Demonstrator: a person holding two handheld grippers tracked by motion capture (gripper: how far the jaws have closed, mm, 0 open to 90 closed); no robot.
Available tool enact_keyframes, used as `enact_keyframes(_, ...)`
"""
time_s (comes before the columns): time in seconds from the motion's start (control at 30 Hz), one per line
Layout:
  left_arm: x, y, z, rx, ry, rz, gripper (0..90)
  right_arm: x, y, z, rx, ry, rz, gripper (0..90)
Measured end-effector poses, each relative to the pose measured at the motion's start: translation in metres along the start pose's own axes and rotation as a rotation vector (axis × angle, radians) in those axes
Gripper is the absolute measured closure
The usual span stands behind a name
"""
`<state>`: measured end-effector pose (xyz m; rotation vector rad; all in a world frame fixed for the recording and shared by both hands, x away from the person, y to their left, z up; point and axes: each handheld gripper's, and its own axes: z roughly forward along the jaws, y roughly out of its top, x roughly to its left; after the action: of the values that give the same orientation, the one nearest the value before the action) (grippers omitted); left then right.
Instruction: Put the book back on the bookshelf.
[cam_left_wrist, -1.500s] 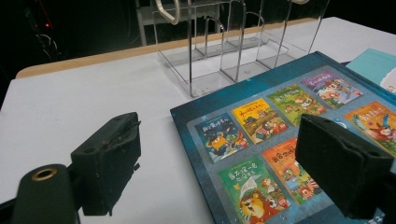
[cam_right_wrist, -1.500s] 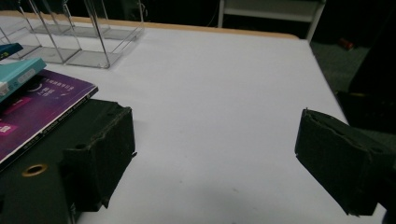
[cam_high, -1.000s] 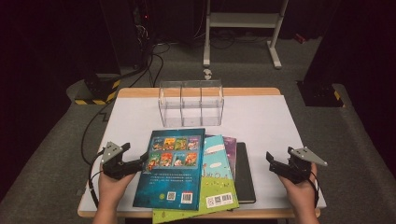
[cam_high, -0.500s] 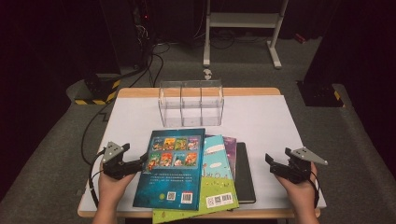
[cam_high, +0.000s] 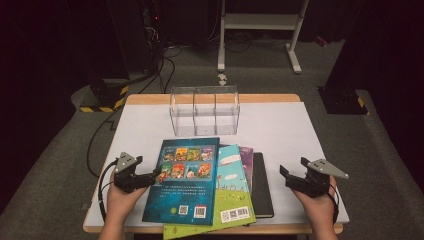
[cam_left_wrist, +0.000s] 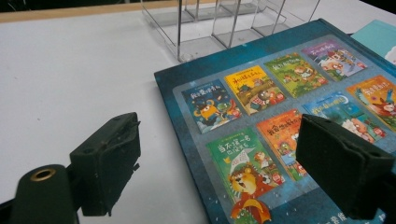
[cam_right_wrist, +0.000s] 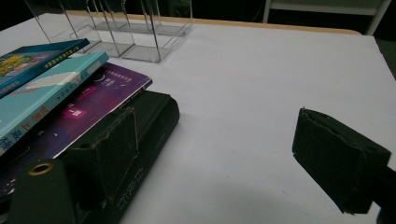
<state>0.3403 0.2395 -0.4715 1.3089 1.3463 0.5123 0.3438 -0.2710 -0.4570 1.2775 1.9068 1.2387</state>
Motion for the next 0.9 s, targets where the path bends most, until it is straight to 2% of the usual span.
enact_keyframes(0.03,0.000,0.000,0.000,0.000,0.000,0.000,14.5,0.000,0.000,0.000,0.000,0.000,0.000,13.7)
enact_keyframes(0.2,0.002,-0.007,0.007,0.085,0.019,-0.011,14.8,0.014,0.003,0.002,0.000,0.020,-0.038,13.7)
enact_keyframes(0.23,0.002,-0.007,0.007,0.085,0.019,-0.011,14.9,0.014,0.003,0.002,0.000,0.020,-0.038,13.7)
enact_keyframes(0.4,0.001,-0.015,0.015,0.154,0.023,-0.033,15.6,0.027,0.003,0.008,0.008,0.049,-0.063,13.7)
enact_keyframes(0.43,0.001,-0.015,0.015,0.154,0.023,-0.033,15.9,0.027,0.003,0.008,0.008,0.049,-0.063,13.7)
enact_keyframes(0.53,0.001,-0.021,0.020,0.199,0.024,-0.026,15.9,0.035,0.003,0.013,0.020,0.064,-0.082,13.7)
enact_keyframes(0.73,-0.001,-0.026,0.023,0.227,0.001,-0.028,15.6,0.045,0.003,0.019,0.032,0.085,-0.097,13.8)
enact_keyframes(0.83,0.000,-0.026,0.024,0.221,-0.004,-0.059,15.7,0.052,0.002,0.022,0.040,0.101,-0.113,14.1)
enact_keyframes(0.9,0.000,-0.026,0.024,0.224,-0.007,-0.060,15.5,0.053,0.002,0.022,0.041,0.104,-0.115,14.2)
